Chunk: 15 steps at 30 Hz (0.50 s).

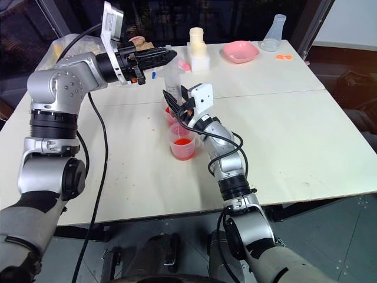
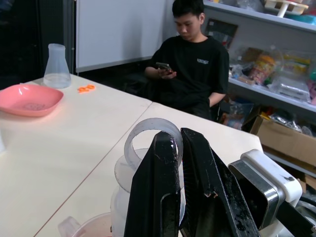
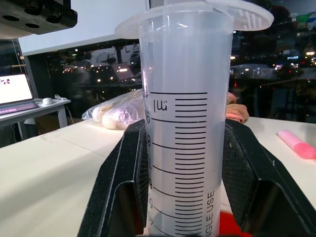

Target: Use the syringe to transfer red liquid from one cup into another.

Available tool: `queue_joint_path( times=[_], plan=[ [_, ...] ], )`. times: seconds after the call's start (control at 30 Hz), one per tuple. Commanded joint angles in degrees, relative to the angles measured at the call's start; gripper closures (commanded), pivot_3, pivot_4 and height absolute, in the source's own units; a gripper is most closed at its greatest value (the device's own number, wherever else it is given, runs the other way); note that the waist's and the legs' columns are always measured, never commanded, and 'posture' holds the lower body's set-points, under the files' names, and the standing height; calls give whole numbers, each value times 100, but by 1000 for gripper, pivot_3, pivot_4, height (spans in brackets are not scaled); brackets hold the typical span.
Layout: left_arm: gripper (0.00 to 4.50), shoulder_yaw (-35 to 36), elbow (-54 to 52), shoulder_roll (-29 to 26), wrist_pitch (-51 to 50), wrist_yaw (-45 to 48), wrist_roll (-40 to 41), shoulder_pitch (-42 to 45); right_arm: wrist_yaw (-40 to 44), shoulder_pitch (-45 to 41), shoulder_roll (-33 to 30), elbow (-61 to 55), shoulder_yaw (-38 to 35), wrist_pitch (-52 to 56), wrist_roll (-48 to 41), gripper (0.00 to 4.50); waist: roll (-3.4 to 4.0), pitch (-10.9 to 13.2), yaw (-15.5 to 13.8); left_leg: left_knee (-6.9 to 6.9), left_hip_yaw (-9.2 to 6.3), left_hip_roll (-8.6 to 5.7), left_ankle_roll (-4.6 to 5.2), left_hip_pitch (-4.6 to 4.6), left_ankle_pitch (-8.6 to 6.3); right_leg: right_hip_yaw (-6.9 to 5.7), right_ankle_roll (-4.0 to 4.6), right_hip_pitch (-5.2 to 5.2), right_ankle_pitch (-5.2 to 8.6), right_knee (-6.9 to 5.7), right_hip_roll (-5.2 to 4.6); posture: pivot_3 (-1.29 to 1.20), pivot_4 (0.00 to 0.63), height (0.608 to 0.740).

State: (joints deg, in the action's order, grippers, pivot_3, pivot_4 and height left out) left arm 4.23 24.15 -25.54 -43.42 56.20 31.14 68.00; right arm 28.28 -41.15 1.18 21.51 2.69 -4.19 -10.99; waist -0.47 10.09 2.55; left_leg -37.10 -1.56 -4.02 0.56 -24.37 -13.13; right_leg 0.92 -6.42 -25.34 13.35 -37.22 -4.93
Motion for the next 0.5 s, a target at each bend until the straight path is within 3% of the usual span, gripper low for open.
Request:
queue_joint_path(
  times=[0.03,0.23,0.37,0.5],
  plan=[
    [4483,386,-194,20,196,-153,194,340,257,-88,83,-35,247,-34,27,3062,0,0,0,0,0,0,0,0,0,0,0,0,0,0,0,0,150,740],
    [4483,442,-168,49,111,-242,220,299,243,-230,27,45,179,-68,21,3062,0,0,0,0,0,0,-1,0,0,0,0,0,0,0,0,0,150,740],
    [3191,455,-216,40,39,-213,287,261,264,-317,-16,113,141,-103,15,3062,0,0,1,0,0,0,-1,0,0,0,0,0,0,0,0,0,150,740],
    [2419,428,-223,19,77,-199,304,247,292,-385,-65,171,108,-136,12,3062,0,0,1,0,0,0,0,0,0,0,0,0,0,0,0,0,150,740]
  ],
)
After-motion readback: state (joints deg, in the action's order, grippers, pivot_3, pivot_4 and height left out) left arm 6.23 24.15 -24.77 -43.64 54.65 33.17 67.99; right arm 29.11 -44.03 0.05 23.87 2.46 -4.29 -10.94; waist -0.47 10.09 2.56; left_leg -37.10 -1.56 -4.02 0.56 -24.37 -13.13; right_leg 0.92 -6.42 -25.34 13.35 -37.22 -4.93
